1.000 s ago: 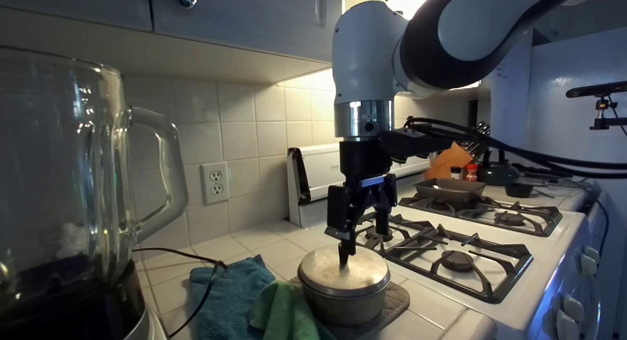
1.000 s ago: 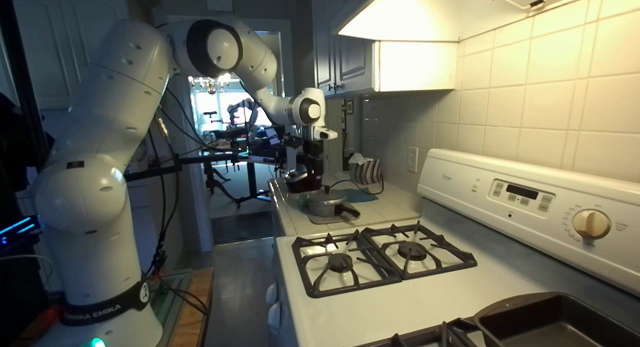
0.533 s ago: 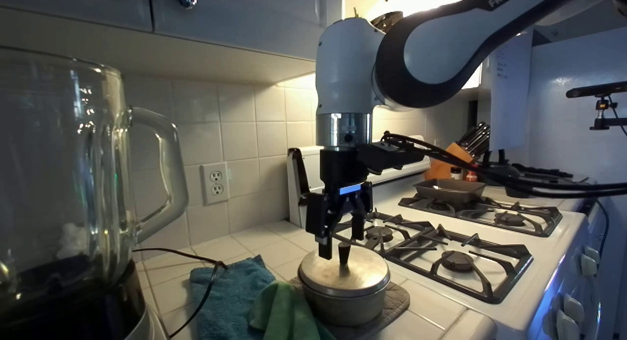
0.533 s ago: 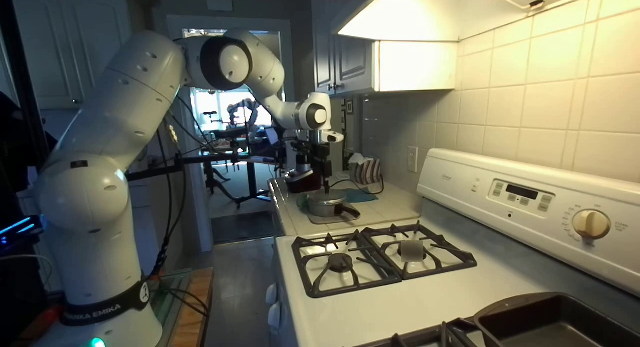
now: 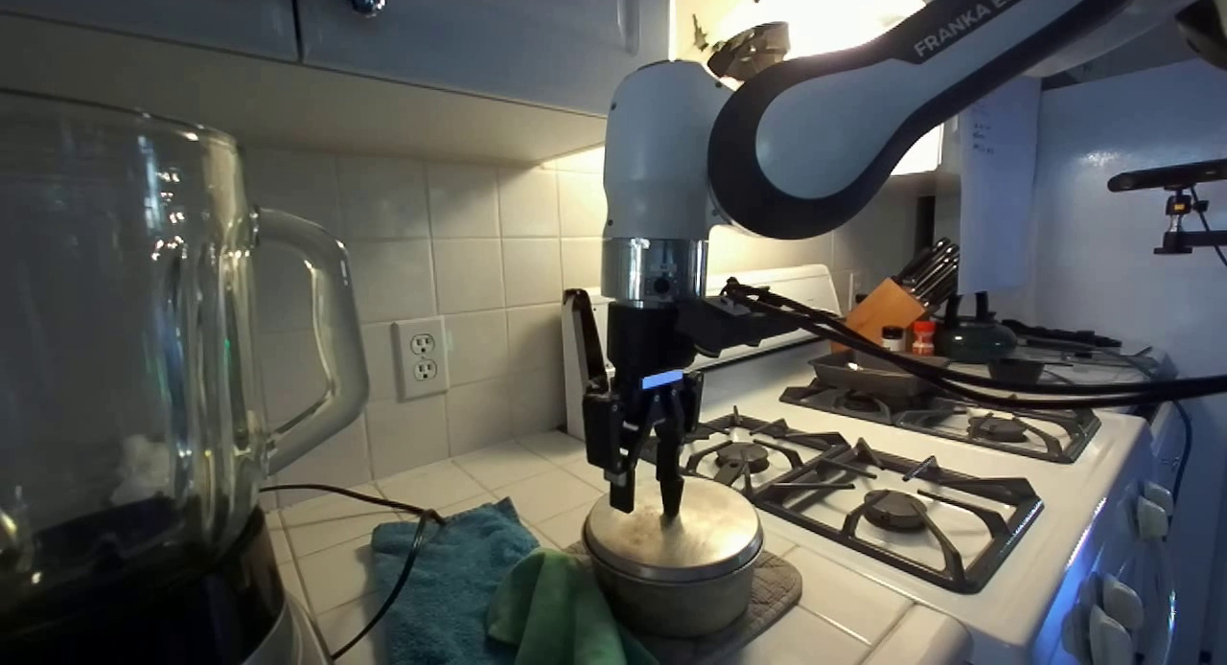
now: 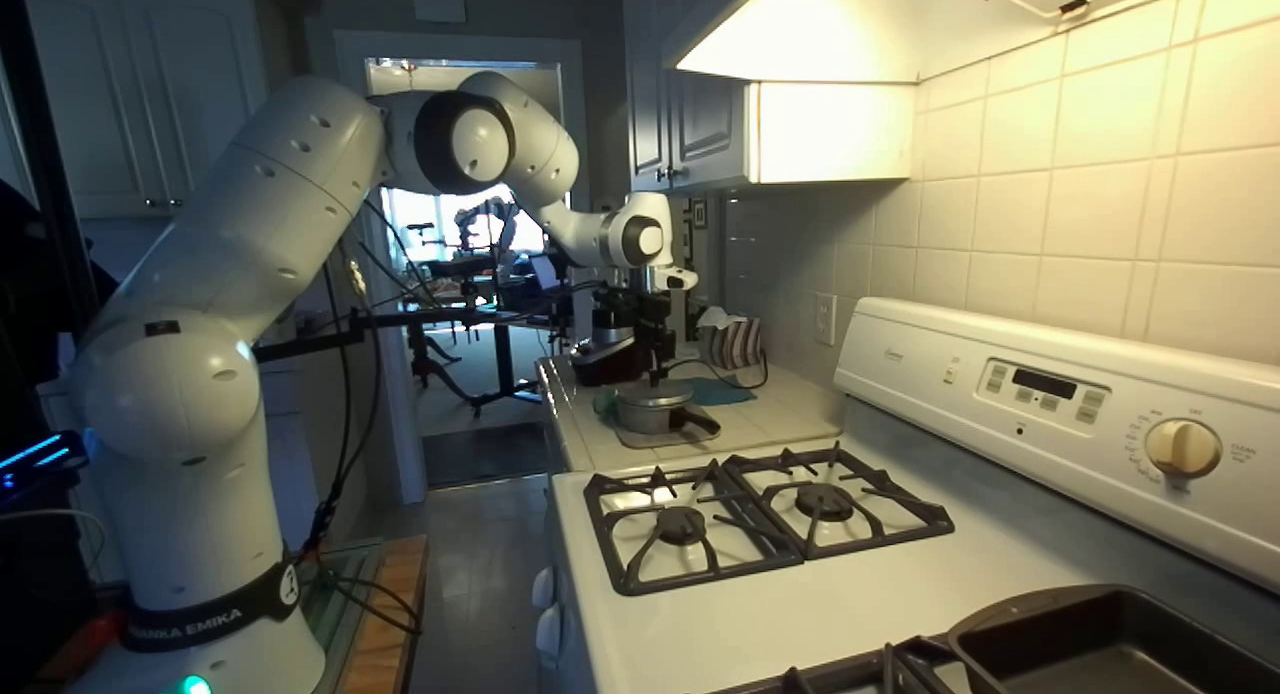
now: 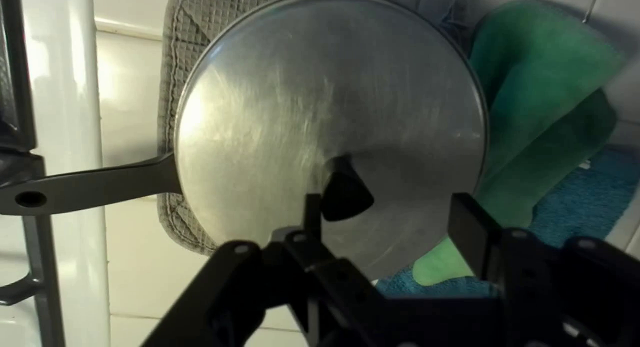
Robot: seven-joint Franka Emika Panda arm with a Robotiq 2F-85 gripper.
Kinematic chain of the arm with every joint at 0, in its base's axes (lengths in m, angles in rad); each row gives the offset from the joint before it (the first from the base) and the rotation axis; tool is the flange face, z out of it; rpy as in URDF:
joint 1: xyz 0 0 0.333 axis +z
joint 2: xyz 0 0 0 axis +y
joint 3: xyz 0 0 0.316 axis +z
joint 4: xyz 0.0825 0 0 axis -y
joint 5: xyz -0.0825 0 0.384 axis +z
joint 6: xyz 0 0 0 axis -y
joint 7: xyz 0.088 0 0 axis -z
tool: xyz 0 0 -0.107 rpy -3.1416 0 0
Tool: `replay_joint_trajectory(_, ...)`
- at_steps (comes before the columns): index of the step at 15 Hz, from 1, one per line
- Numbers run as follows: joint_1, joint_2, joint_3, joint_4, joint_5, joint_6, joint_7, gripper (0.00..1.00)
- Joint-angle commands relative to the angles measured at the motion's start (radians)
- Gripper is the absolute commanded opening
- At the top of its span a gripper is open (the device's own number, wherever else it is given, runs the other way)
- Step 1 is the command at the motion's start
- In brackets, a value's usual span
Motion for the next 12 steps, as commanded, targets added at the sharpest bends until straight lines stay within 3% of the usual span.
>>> replay_joint_trajectory(1,0.026,0.038,-0.031,0.064,-0.011,-0.005,-0.007,0.5)
replay_joint_trajectory(2,0.027,0.039,-0.036,0.069,-0.011,-0.005,-0.006,0.81)
replay_joint_trajectory(4,0.028,0.041,-0.043,0.077,-0.009,-0.006,-0.004,0.77)
replay_joint_trajectory(8,0.031,0.038,-0.053,0.082,-0.005,-0.032,0.007,1.0)
replay_joint_trajectory(12,0.042,0.04,-0.07,0.087,-0.019,-0.094,0.014,1.0)
